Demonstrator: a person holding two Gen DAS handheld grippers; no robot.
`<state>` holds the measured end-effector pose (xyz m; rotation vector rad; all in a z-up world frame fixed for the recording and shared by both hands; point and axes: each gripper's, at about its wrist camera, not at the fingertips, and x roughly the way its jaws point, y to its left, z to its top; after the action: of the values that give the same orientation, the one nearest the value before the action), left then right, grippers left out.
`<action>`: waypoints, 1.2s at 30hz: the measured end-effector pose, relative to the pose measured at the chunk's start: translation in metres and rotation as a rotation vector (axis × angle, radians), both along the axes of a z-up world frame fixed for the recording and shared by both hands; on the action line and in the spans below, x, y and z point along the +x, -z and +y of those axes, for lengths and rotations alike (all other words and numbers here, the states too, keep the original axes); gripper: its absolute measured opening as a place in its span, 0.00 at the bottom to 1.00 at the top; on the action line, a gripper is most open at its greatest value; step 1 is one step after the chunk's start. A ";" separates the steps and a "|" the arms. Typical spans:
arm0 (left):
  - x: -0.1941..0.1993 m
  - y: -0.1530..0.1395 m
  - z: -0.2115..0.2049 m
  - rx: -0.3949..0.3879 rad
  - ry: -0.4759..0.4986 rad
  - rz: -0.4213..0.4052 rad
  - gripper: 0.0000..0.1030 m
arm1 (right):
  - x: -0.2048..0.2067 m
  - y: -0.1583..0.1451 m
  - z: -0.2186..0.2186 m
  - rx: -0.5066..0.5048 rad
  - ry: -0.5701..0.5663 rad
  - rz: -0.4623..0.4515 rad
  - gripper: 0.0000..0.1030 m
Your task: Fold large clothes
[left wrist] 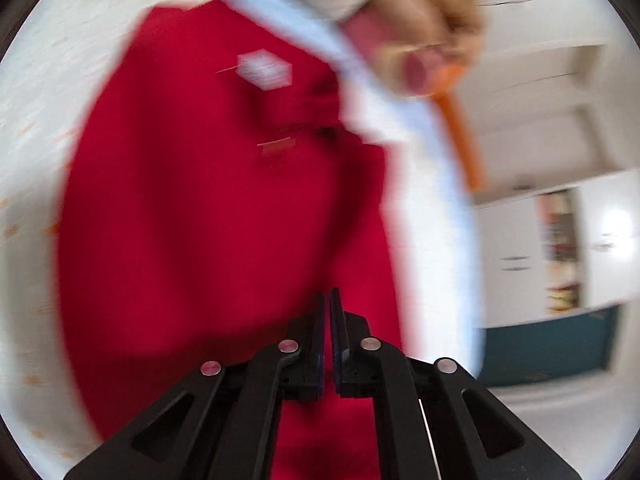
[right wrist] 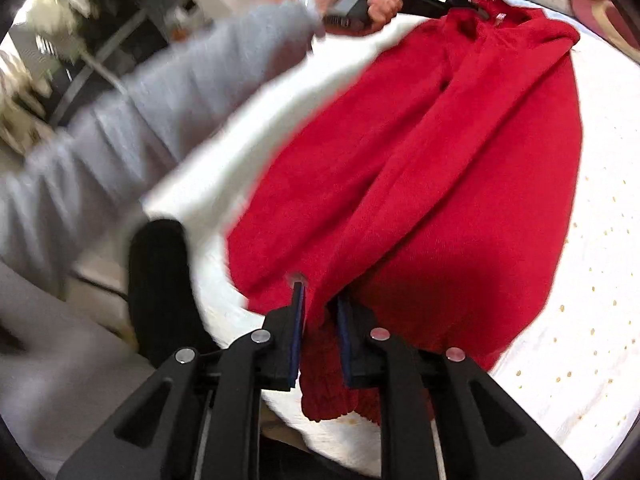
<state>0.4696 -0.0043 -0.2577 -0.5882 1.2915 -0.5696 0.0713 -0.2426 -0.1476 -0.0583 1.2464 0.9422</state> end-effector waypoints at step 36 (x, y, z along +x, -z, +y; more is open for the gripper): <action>0.147 -0.068 -0.159 0.271 -0.001 -0.246 0.13 | 0.003 0.007 -0.077 0.009 0.079 -0.149 0.40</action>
<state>0.6165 -0.1633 -0.1898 -0.2842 1.1107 -0.4416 0.0741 -0.3200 -0.1545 -0.0705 1.0993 0.8600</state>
